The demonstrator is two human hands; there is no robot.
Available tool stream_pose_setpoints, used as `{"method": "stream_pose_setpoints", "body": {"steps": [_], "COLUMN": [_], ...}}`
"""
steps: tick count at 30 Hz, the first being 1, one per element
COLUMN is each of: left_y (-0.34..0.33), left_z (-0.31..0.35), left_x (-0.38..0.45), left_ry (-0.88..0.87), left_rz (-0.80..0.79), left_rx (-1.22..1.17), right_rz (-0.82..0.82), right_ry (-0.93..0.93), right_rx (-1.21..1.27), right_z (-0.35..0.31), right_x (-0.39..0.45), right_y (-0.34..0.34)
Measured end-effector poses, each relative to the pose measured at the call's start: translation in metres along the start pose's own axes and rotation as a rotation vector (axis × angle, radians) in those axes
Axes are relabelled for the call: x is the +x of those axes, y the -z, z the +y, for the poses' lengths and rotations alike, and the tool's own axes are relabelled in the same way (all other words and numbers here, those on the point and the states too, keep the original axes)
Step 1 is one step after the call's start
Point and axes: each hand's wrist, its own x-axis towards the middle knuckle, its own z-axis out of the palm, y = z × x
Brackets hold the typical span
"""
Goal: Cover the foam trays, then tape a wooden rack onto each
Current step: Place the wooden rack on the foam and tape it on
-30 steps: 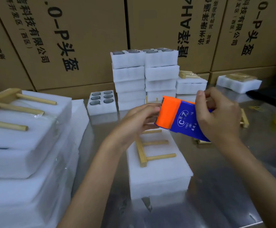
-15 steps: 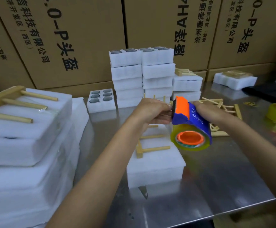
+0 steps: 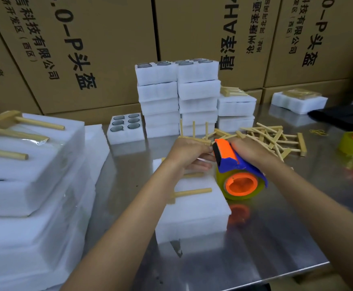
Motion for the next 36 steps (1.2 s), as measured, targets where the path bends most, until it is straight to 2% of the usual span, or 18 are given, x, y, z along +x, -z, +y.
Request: {"method": "stream_pose_setpoints", "body": {"steps": [5, 11, 17, 19, 23, 26, 29, 31, 36], "left_y": [0.007, 0.000, 0.018, 0.042, 0.104, 0.115, 0.117, 0.119, 0.119], "left_z": [-0.006, -0.014, 0.003, 0.008, -0.005, -0.026, -0.039, -0.048, -0.084], "left_x": [0.000, -0.005, -0.018, -0.025, -0.041, -0.048, -0.049, -0.054, -0.070], "left_ry": [-0.112, -0.107, -0.166, -0.204, -0.217, -0.150, -0.122, -0.106, -0.034], "left_rz": [0.114, 0.205, 0.238, 0.323, 0.539, 0.552, 0.641, 0.694, 0.702], "left_rx": [0.183, 0.115, -0.115, -0.179, -0.334, -0.433, -0.509, -0.474, -0.243], "right_rz": [0.007, 0.012, 0.024, 0.026, 0.105, 0.091, 0.071, 0.076, 0.110], "right_ry": [0.014, 0.081, 0.218, 0.241, 0.172, 0.139, 0.168, 0.197, 0.270], "right_rx": [-0.113, -0.263, -0.476, -0.574, -0.750, -0.778, -0.777, -0.819, -0.858], "right_z": [0.002, -0.004, -0.042, -0.050, -0.034, -0.027, -0.038, -0.045, -0.051], "right_x": [0.007, 0.012, 0.025, 0.029, 0.029, 0.028, 0.027, 0.025, 0.016], "right_y": [-0.008, -0.007, 0.018, 0.027, 0.053, 0.061, 0.055, 0.050, 0.032]}}
